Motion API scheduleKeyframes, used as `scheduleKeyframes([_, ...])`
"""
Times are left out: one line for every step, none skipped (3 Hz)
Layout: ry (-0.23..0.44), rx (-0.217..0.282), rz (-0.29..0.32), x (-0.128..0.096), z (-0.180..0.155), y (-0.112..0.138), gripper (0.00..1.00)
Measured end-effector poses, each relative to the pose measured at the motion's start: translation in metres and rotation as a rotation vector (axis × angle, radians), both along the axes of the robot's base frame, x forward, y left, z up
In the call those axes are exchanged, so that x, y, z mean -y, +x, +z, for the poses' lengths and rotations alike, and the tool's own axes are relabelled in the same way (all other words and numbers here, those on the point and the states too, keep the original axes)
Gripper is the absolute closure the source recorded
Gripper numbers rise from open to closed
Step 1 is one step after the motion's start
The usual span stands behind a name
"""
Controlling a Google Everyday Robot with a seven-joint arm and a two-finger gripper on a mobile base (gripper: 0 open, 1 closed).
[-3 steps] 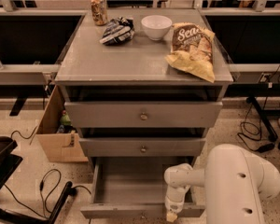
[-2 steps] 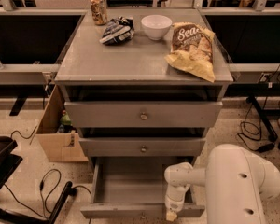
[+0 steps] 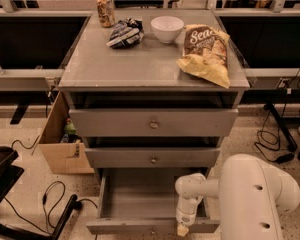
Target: Open bottom drawer
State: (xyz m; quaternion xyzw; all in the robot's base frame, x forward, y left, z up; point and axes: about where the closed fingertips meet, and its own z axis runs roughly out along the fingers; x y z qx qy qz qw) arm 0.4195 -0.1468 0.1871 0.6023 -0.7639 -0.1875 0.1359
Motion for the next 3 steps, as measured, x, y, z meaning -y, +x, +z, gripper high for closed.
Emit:
scheduleKeyframes([0.0,0.0,0.0,0.0001,0.0,0.0012,1.0])
scheduleKeyframes([0.0,0.0,0.0,0.0,0.0,0.0034,1.0])
scheduleKeyframes([0.002,-0.006,-0.008,-0.0016,0.0023,0.0042,1.0])
